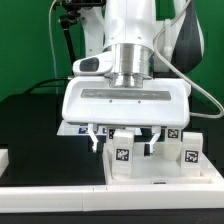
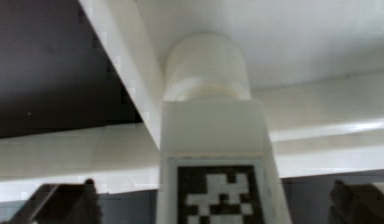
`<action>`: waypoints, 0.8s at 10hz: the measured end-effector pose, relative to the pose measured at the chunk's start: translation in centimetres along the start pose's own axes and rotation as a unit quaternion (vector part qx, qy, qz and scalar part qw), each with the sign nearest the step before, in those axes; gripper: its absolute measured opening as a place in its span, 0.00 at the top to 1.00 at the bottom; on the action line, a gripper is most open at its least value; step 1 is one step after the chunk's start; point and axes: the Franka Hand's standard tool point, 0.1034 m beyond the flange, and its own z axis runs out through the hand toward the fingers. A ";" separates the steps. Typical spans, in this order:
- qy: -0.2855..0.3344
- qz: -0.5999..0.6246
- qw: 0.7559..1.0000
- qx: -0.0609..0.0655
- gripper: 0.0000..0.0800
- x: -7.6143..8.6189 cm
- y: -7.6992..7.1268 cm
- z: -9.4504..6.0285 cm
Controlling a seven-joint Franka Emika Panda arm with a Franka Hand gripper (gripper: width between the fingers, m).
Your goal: Assemble square table
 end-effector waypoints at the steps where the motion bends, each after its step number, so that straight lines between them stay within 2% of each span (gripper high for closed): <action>1: 0.000 0.000 1.000 0.000 0.19 0.0 0.0 0.0; 3: -0.013 0.002 1.000 0.001 0.19 -0.1 0.2 0.1; 4: -0.065 0.018 0.998 0.011 0.19 0.9 0.8 -0.4; 6: -0.095 0.038 0.995 0.017 0.19 3.4 2.1 -0.7; 7: -0.114 0.046 0.992 0.022 0.19 3.3 1.7 -0.7; 8: -0.176 0.062 0.982 0.030 0.19 2.5 0.5 -0.7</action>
Offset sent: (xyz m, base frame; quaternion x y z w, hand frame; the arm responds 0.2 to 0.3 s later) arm 0.0155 -0.0247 0.0309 0.0108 -0.1481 0.0498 0.9877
